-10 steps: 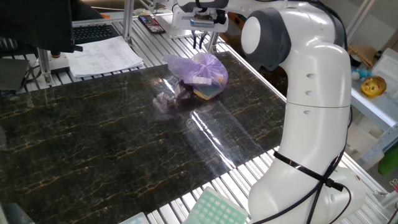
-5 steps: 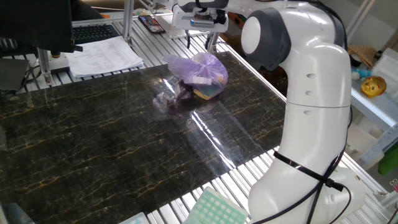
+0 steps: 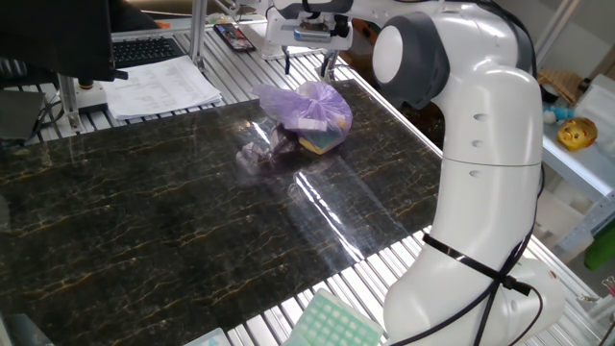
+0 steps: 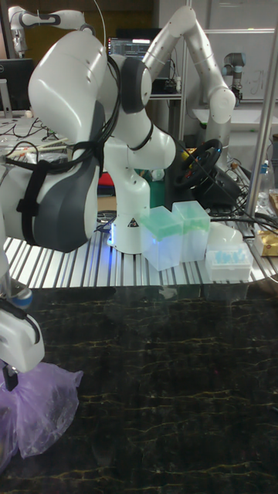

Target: Pick up a bag of things

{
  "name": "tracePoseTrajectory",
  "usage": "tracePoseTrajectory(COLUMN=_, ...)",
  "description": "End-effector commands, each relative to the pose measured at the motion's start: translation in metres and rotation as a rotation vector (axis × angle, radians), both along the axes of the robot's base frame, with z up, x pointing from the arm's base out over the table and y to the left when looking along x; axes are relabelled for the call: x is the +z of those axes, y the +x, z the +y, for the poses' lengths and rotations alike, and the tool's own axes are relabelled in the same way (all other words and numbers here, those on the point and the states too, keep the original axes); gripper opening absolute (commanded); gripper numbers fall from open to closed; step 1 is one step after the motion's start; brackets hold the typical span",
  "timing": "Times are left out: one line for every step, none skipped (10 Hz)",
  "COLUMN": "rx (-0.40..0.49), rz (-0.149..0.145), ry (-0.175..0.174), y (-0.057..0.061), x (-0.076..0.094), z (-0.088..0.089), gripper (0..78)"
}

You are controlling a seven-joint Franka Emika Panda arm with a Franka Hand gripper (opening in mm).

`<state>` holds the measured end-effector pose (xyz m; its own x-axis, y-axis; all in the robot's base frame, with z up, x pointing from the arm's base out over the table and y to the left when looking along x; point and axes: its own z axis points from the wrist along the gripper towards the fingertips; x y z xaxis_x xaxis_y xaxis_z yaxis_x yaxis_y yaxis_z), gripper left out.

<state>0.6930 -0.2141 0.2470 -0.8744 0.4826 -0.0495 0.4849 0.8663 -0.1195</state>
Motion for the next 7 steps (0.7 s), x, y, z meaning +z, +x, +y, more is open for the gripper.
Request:
tracePoseTrajectory(rx=-0.016, rz=-0.015, ry=0.051, y=0.0070, x=-0.0088, z=-0.0179, gripper=77.4)
tracePoseTrajectory(rx=-0.016, rz=-0.014, ry=0.051, y=0.0069, x=-0.0089, z=-0.0179, gripper=77.4)
tracePoseTrajectory(rx=-0.016, rz=-0.015, ry=0.051, y=0.0067, x=-0.0090, z=-0.0179, gripper=77.4)
tracePoseTrajectory(rx=-0.016, rz=-0.015, ry=0.051, y=0.0067, x=-0.0090, z=-0.0179, gripper=77.4)
tracePoseTrajectory(rx=-0.019, rz=-0.015, ry=0.052, y=0.0066, x=-0.0090, z=-0.0181, gripper=77.4)
tracePoseTrajectory(rx=-0.030, rz=-0.015, ry=0.064, y=0.0064, x=-0.0094, z=-0.0193, gripper=77.4)
tracePoseTrajectory(rx=-0.044, rz=-0.015, ry=0.083, y=0.0050, x=-0.0109, z=-0.0207, gripper=77.4)
